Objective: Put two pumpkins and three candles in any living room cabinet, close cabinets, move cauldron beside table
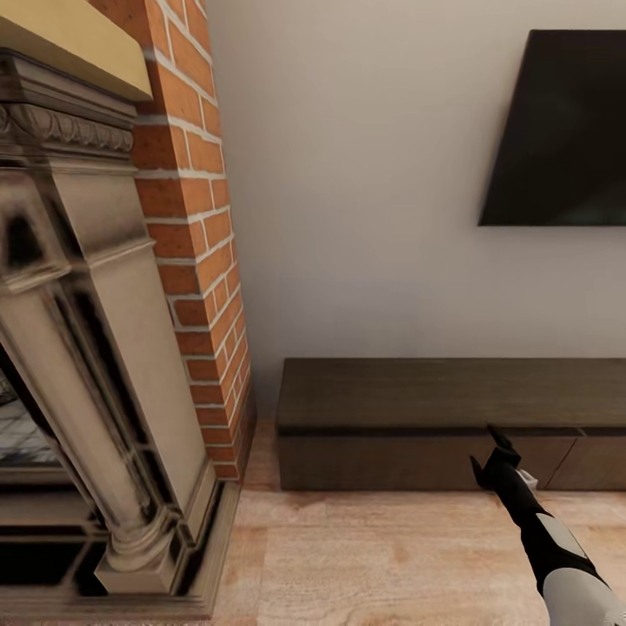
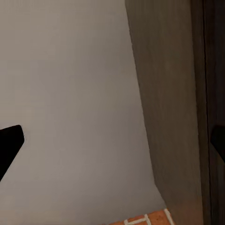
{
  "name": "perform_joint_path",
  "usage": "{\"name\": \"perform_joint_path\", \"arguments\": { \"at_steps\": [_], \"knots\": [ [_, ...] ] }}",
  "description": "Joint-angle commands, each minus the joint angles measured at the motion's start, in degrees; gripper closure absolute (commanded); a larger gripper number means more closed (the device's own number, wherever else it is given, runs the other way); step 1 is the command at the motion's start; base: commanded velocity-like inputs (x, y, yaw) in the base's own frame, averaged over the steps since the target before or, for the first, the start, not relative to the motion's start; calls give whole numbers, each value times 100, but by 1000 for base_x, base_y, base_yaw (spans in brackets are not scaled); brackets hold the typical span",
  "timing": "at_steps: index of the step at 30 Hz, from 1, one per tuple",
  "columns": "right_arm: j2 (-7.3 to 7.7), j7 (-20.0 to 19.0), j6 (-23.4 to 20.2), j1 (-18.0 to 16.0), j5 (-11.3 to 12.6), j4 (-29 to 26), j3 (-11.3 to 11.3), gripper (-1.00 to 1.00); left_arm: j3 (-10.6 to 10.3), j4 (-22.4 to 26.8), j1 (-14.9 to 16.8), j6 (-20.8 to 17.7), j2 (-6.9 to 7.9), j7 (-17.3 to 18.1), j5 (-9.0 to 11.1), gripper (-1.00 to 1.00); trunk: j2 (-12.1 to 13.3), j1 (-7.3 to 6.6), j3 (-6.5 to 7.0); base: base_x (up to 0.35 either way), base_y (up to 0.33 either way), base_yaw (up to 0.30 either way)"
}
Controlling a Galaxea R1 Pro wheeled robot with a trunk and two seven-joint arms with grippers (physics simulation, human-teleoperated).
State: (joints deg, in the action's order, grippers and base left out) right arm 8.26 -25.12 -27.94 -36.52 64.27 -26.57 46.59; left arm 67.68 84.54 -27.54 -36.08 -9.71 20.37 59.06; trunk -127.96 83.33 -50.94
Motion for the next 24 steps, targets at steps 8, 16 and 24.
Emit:
{"name": "perform_joint_path", "arguments": {
  "at_steps": [8, 16, 24],
  "knots": [
    [-47, -19, 646, -303, 3, 53, 0, -100, 8, -23, 3, -48, 3, 76, 10, -100, -324, 176, -148, 0, 0, 0],
    [-2, 200, 681, -351, -180, 51, -463, -100, 8, -29, 3, -41, 4, 73, 1, -100, -645, 352, -292, 0, 0, 0],
    [10, 358, 637, -364, -208, 8, -590, -100, 8, -50, 3, -40, 4, 66, 2, -100, -966, 527, -436, 0, 0, 0]
  ]
}}
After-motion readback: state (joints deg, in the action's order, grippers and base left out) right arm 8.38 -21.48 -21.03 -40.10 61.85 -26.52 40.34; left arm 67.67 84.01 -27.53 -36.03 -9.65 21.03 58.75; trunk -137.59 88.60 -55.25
